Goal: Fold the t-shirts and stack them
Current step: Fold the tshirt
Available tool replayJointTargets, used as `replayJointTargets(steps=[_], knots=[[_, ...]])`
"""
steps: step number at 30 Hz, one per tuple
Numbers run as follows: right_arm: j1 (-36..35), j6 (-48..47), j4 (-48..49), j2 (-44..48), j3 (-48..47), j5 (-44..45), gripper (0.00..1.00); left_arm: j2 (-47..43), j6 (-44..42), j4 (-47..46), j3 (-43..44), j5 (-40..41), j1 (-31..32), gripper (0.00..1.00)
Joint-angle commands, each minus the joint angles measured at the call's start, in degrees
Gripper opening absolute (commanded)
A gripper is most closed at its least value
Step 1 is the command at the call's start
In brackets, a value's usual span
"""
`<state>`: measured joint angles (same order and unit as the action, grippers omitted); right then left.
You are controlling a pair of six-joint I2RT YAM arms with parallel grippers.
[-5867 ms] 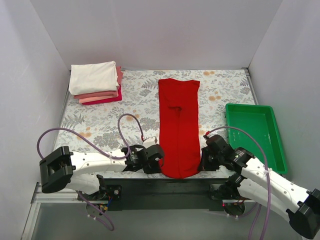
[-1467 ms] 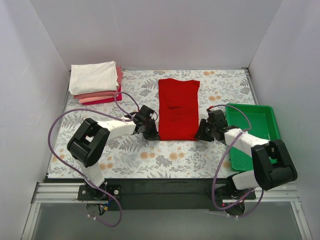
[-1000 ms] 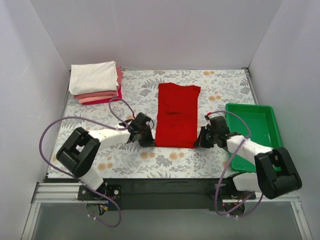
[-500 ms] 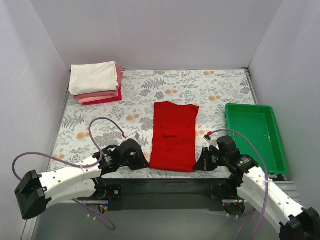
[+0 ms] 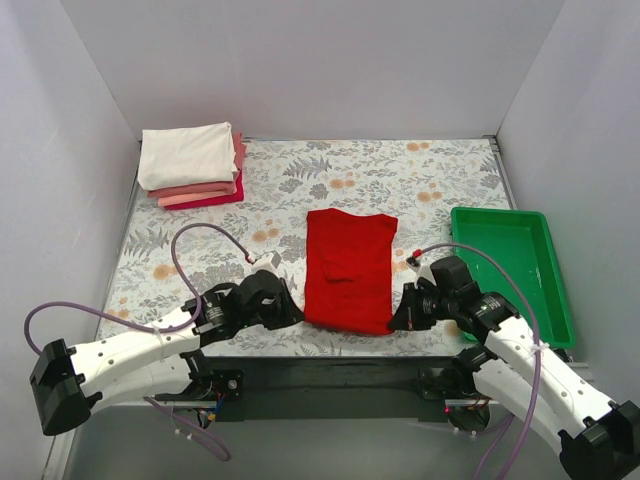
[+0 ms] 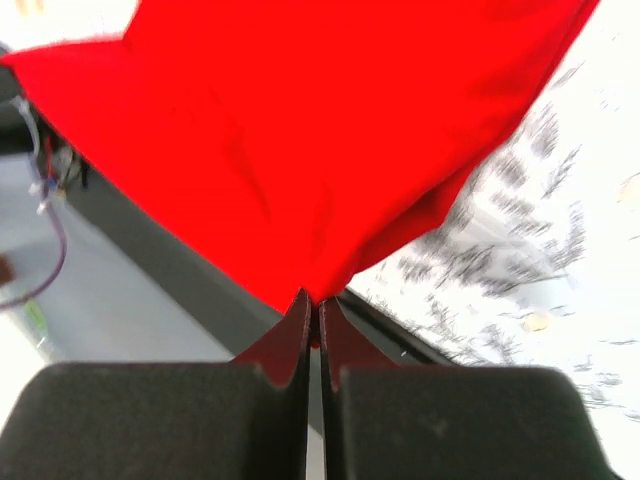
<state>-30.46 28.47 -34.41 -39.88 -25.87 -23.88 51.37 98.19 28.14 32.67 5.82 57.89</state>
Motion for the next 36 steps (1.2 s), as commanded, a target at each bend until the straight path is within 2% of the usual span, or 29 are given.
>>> replayJointTargets(steps=[1,2,8,10,12,16,21,27,36], knots=[[-0.04,-2.80,-0.30,-2.47,-7.07,7.59,0.01,2.49,-0.37,2.00,5.99,9.89,-0.06,0.00],[-0.04,-2.80,-0.39,-3.18,-7.61,8.66,0.01,3.55,0.06,2.70,7.14,13.47,-0.06,0.00],[0.14,-2.80,1.36,-8.81,-14.54,12.89,0.01,12.94,-2.65,6.13,16.97,19.12,-0.67,0.00],[0.22,-3.42,1.63,-10.56,-16.40,14.99,0.01,15.24,-2.05,8.05,19.62,24.48,-1.37,0.00],[0.57,-4.38,2.07,-11.88,-19.03,15.35,0.01,17.61,-3.09,7.55,22.34,25.64,-3.21,0.00],[1.80,-5.61,2.33,-15.92,-22.99,16.32,0.01,20.16,-7.04,0.53,23.76,20.91,-8.22,0.00],[4.79,-7.11,3.82,-20.14,-27.12,15.71,0.01,24.81,-13.19,-3.35,28.40,18.00,-13.84,0.00],[9.18,-7.99,6.64,-24.27,-30.03,11.76,0.01,29.13,-17.85,-6.25,32.55,14.92,-17.28,0.00],[13.93,-9.83,8.75,-31.13,-34.86,7.10,0.01,36.50,-20.14,-7.66,39.13,12.99,-21.58,0.00]])
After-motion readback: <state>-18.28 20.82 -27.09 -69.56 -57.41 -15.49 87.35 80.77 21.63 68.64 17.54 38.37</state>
